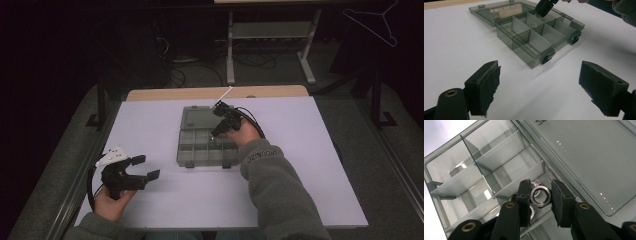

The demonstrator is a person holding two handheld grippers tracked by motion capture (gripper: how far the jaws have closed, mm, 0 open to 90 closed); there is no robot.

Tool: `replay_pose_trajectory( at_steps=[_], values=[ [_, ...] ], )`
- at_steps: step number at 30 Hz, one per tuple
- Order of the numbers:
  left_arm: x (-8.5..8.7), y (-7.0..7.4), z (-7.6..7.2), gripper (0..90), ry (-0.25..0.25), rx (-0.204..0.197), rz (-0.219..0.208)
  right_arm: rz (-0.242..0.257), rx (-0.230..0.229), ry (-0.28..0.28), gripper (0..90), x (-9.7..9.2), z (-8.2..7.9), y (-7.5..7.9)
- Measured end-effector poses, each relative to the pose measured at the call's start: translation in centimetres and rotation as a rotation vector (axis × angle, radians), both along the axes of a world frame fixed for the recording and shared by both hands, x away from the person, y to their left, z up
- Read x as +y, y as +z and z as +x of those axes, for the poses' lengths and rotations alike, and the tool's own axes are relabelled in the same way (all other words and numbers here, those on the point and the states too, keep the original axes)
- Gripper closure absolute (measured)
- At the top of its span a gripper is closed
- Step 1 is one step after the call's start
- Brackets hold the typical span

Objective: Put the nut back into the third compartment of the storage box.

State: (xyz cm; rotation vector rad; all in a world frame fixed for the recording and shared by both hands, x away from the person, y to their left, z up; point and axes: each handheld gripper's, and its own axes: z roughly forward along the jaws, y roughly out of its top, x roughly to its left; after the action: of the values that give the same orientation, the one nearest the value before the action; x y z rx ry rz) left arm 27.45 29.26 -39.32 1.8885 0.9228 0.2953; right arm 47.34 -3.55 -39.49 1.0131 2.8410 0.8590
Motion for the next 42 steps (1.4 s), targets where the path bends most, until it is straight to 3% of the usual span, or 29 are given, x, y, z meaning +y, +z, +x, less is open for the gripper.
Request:
replay_pose_trajectory(
  at_steps=[7,17,21,23,32,42],
  values=[
    [0.1,0.0,-0.1,16.2,0.005,0.0,0.003,0.036,-0.016,-0.001,59.0,-0.7,-1.2,0.9],
    [-0.1,0.0,-0.3,16.2,-0.002,0.0,0.013,0.115,-0.09,-0.028,48.5,-5.1,-5.6,2.1],
    [-0.2,-0.1,-0.2,16.2,-0.006,0.003,0.02,0.144,-0.095,-0.046,45.9,-6.2,-7.1,2.3],
    [-0.2,-0.1,-0.2,16.2,-0.001,0.007,0.018,0.171,-0.113,-0.066,42.3,-7.5,-8.5,2.2],
    [-0.2,-0.2,-0.2,16.2,-0.002,0.008,0.015,0.229,-0.155,-0.132,34.2,-11.2,-12.1,1.7],
    [-0.3,-0.3,-0.3,16.2,-0.007,0.006,0.012,0.26,-0.197,-0.198,25.5,-13.9,-14.8,0.6]
  ],
)
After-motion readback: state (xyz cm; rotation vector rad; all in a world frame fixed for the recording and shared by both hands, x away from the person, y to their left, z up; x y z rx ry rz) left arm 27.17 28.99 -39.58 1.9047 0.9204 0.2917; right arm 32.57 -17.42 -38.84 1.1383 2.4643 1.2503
